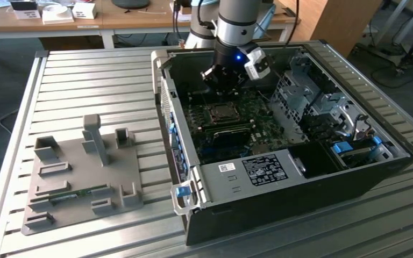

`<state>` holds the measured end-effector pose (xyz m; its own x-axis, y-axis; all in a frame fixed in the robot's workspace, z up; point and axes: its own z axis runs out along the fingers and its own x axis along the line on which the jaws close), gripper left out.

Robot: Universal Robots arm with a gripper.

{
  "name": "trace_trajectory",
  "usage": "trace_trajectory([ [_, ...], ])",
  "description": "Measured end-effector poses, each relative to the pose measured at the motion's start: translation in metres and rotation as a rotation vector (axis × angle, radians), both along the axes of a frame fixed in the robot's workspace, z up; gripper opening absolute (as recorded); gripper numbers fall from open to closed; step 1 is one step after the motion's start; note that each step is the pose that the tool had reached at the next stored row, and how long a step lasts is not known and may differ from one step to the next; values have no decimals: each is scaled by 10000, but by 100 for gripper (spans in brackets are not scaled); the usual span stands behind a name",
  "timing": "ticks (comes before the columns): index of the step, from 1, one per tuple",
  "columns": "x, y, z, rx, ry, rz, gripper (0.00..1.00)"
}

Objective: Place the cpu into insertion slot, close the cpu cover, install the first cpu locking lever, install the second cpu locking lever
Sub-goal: 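Install the first cpu locking lever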

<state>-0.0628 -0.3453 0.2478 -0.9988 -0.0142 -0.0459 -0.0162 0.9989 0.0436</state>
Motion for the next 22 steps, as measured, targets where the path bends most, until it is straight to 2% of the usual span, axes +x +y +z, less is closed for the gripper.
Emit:
trace_trajectory([
  [12, -100, 0, -2, -1, 1, -4, 11],
  [22, -100, 0, 20, 1, -1, -4, 11],
])
